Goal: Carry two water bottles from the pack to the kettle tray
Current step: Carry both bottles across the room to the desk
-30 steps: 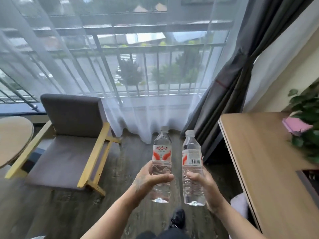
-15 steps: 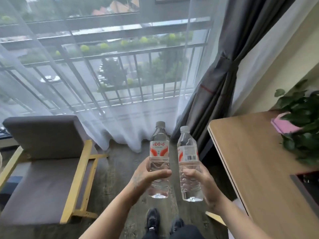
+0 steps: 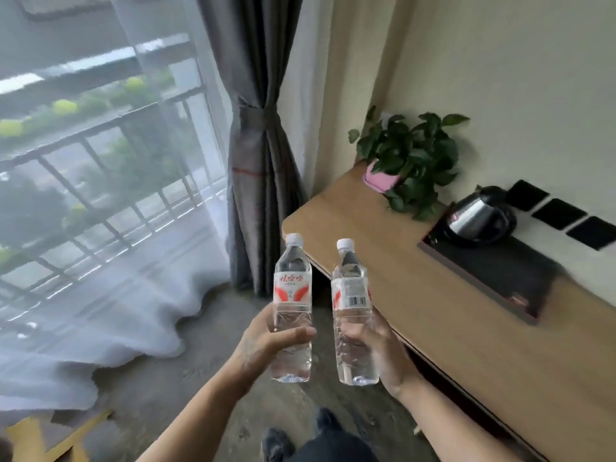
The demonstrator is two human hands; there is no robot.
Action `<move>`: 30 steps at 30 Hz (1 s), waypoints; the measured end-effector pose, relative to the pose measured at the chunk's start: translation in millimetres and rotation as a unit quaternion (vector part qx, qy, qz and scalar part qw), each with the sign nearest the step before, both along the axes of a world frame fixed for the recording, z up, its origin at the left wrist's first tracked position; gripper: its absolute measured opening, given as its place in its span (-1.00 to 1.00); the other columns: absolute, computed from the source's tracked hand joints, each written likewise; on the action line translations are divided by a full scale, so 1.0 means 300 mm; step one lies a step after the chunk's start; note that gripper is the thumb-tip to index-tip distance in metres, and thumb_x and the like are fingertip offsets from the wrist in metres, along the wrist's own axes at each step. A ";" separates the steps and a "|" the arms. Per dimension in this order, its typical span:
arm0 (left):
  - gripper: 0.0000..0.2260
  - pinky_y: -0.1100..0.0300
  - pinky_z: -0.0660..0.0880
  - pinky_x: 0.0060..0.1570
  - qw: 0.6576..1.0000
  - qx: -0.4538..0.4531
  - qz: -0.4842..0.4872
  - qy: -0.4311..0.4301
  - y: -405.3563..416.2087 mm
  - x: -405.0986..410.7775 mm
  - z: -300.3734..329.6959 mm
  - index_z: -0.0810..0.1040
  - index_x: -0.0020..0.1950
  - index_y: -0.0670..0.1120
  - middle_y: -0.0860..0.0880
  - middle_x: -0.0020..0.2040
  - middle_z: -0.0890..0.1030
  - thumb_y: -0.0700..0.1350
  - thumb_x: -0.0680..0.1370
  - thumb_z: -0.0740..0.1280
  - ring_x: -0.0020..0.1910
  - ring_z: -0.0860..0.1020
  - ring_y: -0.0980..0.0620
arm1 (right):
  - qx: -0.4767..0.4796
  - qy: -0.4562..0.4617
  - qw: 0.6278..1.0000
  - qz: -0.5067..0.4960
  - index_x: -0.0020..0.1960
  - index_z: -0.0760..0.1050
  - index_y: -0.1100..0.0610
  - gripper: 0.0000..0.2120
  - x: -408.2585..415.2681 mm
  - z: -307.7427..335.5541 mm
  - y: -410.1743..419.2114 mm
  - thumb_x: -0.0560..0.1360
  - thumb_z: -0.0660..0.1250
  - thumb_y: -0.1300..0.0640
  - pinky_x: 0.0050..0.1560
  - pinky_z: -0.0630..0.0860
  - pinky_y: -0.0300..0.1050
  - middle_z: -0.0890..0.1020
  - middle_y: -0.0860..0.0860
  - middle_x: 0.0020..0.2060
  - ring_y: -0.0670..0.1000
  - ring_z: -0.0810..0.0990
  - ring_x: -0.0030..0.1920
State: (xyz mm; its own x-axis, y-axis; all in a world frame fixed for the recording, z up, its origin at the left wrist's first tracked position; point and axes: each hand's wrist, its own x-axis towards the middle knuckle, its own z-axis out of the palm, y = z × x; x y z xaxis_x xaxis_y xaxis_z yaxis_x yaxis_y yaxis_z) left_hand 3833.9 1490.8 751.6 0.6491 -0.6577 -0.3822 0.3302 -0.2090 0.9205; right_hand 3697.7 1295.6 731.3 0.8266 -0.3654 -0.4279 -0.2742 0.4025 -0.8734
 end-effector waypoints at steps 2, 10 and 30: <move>-0.40 0.03 0.79 0.11 0.998 -0.005 -0.058 0.020 -0.078 -0.016 -0.023 0.63 0.32 -0.11 -0.28 0.22 0.78 0.08 0.36 0.67 0.21 0.76 -0.33 | 0.008 -0.003 0.998 -0.062 0.23 0.61 0.08 -0.52 -0.092 -0.017 -0.028 0.36 0.57 0.00 -0.08 0.59 0.05 0.63 0.18 -0.09 0.22 0.59 -0.08; -0.60 0.13 0.70 -0.06 0.961 0.007 -0.273 0.031 -0.380 -0.165 -0.041 0.66 0.13 -0.05 -0.10 -0.08 0.75 0.05 0.38 0.65 -0.12 0.72 -0.04 | -0.044 0.009 0.973 -0.228 0.37 0.50 0.21 -0.33 -0.442 -0.026 -0.111 0.34 0.55 -0.04 -0.05 0.68 -0.20 0.79 0.13 -0.02 0.02 0.77 -0.01; -0.70 0.27 0.70 -0.09 0.931 0.038 -0.363 -0.004 -0.918 -0.471 -0.003 0.71 0.06 0.13 0.03 -0.07 0.80 0.09 0.37 0.64 -0.11 0.77 0.11 | -0.020 0.040 0.945 -0.325 0.30 0.60 -0.06 -0.37 -0.777 -0.070 -0.499 0.25 0.58 -0.13 0.05 0.66 -0.03 0.81 0.05 -0.01 0.02 0.79 -0.04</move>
